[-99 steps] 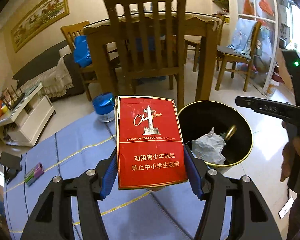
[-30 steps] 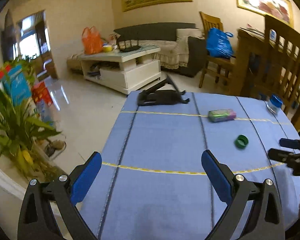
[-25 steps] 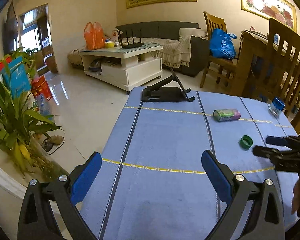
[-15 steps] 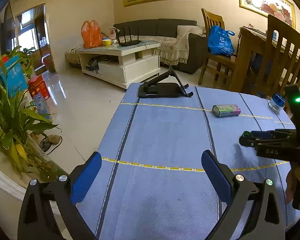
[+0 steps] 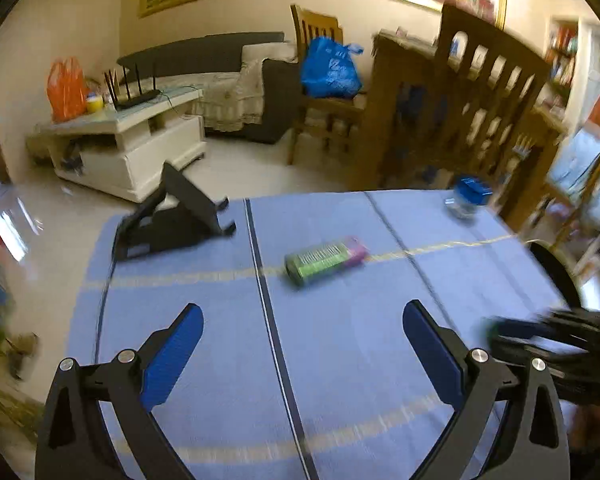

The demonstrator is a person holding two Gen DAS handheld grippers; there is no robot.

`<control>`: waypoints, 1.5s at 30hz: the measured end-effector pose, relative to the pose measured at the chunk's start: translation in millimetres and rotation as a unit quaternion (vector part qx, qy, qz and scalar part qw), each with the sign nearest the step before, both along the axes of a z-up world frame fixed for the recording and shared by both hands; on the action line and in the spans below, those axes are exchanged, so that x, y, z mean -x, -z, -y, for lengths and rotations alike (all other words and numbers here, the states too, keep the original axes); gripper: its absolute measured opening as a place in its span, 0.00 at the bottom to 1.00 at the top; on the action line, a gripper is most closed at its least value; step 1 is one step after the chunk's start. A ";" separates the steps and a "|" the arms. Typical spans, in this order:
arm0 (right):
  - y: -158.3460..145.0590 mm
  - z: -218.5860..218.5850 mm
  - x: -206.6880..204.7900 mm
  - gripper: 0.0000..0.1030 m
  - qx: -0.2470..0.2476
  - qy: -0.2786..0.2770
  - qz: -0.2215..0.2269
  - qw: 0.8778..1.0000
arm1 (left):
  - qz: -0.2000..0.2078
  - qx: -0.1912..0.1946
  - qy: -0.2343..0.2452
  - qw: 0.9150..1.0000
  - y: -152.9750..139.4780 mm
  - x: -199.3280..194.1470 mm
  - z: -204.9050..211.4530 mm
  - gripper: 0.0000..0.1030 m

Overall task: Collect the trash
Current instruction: 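Grasp the green bottle cap with the right tool while the left tool grasps the Doublemint gum pack, then drop the green cap into the bin with the right tool while the left tool drops the gum pack in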

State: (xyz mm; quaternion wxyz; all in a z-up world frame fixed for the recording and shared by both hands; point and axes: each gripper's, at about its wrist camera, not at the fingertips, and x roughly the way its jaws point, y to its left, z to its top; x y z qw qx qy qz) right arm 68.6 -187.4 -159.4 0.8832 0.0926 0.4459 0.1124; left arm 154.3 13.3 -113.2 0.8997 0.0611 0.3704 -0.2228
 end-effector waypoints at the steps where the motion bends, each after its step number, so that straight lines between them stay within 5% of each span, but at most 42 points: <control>1: -1.7 11.0 6.3 0.31 -0.007 0.009 0.001 1.000 | -0.009 0.000 0.003 1.000 2.5 -11.5 10.3 0.94; 3: -4.1 29.4 17.2 0.31 -0.017 0.025 0.006 1.000 | -0.026 0.016 -0.007 0.999 6.0 -30.5 30.6 0.94; 9: -6.0 46.8 25.7 0.31 -0.042 0.026 0.020 0.999 | -0.062 -0.026 -0.110 0.992 38.1 -69.2 85.7 0.94; 17: -0.3 53.8 30.0 0.31 -0.076 0.015 0.029 0.997 | -0.088 -0.071 -0.170 0.979 63.2 -89.3 101.1 0.93; 19: -1.0 57.7 31.2 0.31 -0.085 0.017 0.032 0.996 | -0.088 -0.065 -0.182 0.977 62.9 -88.3 99.4 0.85; 21: -3.5 61.1 33.2 0.31 -0.089 0.020 0.038 0.995 | -0.082 -0.067 -0.180 0.978 60.4 -87.6 103.2 0.76; 26: -7.9 67.5 37.2 0.31 -0.093 0.032 0.045 0.994 | -0.088 -0.060 -0.194 0.975 60.4 -77.3 96.5 0.75; 31: -14.7 67.9 41.5 0.31 -0.085 0.037 0.049 0.994 | -0.089 -0.024 -0.161 0.983 54.1 -37.1 90.3 0.75; 45: -59.1 101.4 91.2 0.31 -0.042 0.095 0.085 0.991 | 0.011 0.020 -0.105 0.994 -23.8 32.8 103.7 0.75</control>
